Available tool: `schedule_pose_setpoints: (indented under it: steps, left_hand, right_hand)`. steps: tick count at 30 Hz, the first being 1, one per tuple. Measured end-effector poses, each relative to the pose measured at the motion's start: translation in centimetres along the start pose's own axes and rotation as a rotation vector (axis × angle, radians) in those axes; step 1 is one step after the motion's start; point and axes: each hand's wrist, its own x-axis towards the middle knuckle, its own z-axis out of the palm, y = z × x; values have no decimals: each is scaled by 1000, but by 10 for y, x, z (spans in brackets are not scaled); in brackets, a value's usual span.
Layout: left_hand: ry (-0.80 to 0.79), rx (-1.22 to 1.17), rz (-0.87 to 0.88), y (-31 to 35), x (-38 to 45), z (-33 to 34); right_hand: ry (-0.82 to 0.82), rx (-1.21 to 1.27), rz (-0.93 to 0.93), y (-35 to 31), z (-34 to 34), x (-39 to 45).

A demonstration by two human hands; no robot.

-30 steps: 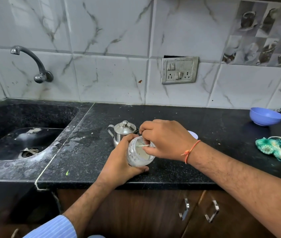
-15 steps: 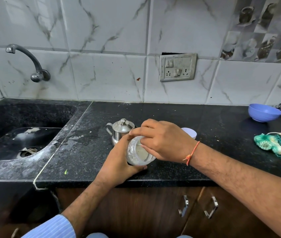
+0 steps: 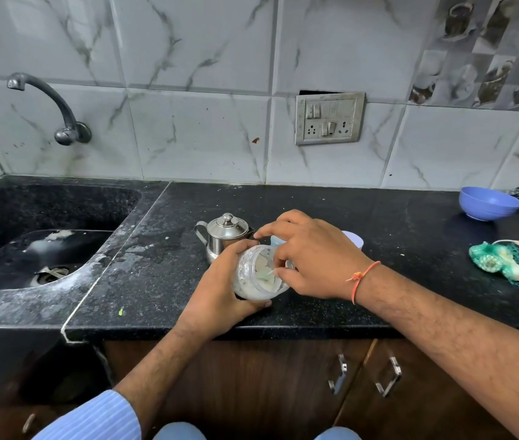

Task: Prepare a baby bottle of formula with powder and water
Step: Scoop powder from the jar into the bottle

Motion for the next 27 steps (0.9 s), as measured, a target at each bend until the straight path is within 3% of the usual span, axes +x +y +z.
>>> schedule_pose_setpoints:
  steps: [7,17,27]
  left_hand:
    - [4,-9,-6,2,0,-1]
    - [22,-36,-50,4,0,-1]
    - [33,-79,-106,3,1,-1]
  right_hand:
    - [-81,192,163,-7,1,-3]
    - [-27,502,327,-1,1,4]
    - [94,513,461,19,-15,4]
